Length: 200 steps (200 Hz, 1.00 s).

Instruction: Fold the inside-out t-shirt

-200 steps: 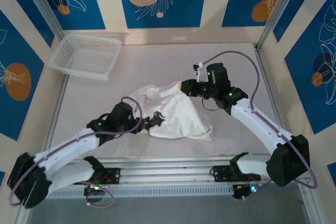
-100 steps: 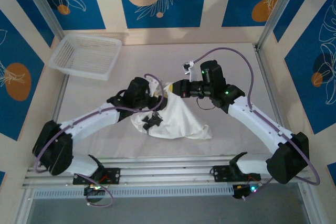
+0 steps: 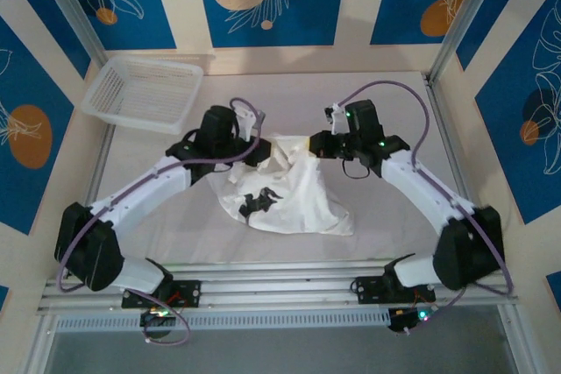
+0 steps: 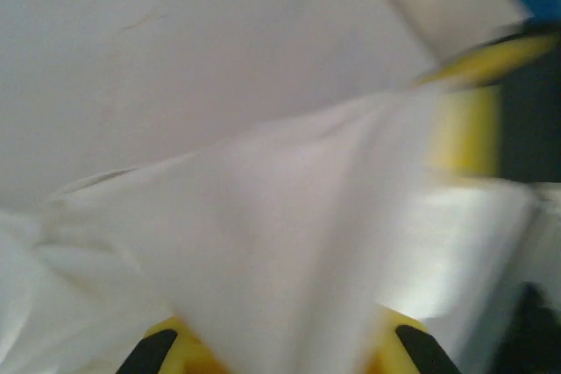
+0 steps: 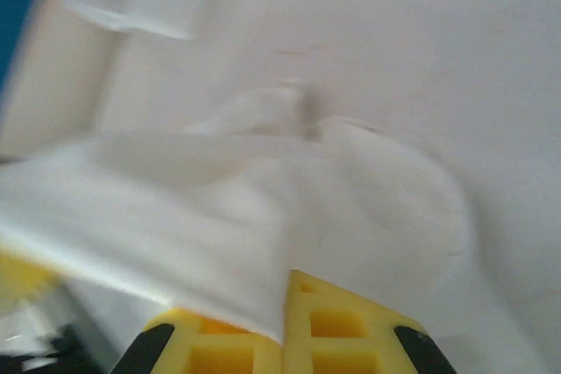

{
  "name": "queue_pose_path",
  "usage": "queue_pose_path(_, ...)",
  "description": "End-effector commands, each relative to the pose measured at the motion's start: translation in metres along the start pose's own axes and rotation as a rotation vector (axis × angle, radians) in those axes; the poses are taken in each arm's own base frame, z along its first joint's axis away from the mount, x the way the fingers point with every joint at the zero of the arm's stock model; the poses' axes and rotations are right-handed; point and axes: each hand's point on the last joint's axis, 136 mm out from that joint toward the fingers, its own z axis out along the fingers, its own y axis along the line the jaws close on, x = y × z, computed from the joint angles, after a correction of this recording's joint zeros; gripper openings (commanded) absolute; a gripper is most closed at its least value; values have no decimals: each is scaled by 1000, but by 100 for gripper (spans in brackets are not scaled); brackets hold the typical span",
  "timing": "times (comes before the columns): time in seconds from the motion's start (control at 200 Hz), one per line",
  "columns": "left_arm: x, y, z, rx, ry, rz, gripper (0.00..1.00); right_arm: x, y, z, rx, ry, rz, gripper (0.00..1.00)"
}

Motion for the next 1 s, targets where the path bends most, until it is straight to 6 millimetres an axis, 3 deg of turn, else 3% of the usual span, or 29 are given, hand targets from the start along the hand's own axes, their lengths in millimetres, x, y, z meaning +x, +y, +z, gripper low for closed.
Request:
queue_pose_path(0.0, 10, -50, -23, 221, 135, -121, 0, 27, -48, 18, 175, 113, -80, 10)
queue_pose_path(0.085, 14, -42, -20, 181, 164, -170, 0, 16, -24, 4, 121, 54, -75, 22)
queue_pose_path(0.195, 18, -22, -14, 97, 174, -218, 0, 2, 1, -43, 98, -119, -25, 35)
queue_pose_path(0.255, 16, -19, -11, 88, 168, -240, 0, 5, 8, -64, 105, -220, -16, 36)
queue_pose_path(0.32, 12, -21, -9, 104, 157, -254, 0, 18, 28, -70, 55, -266, -50, 33)
queue_pose_path(0.375, 7, -22, -9, 102, 145, -261, 0, 32, 46, -66, 3, -266, -81, 32)
queue_pose_path(0.445, 4, -21, -11, 88, 143, -262, 0, 44, 54, -53, -6, -243, -62, 34)
queue_pose_path(0.6, -3, -26, -16, 94, 129, -260, 0, 41, 34, -15, 61, -211, -43, 67)
queue_pose_path(0.7, -8, -32, -20, 112, 111, -256, 0, 43, 33, 13, 11, -133, -38, 70)
queue_pose_path(0.785, -15, -31, -24, 96, 89, -243, 0, 47, 54, 27, -94, -52, -36, 58)
queue_pose_path(0.855, -24, -22, -25, 69, 55, -233, 0, 47, 85, 24, -264, -19, -47, 23)
queue_pose_path(0.915, -28, -2, -23, 34, 37, -257, 0, 42, 111, 9, -418, -25, -40, 1)
queue_pose_path(0.995, -30, 33, -18, -17, 15, -282, 0, 31, 136, -23, -590, -51, -21, 0)
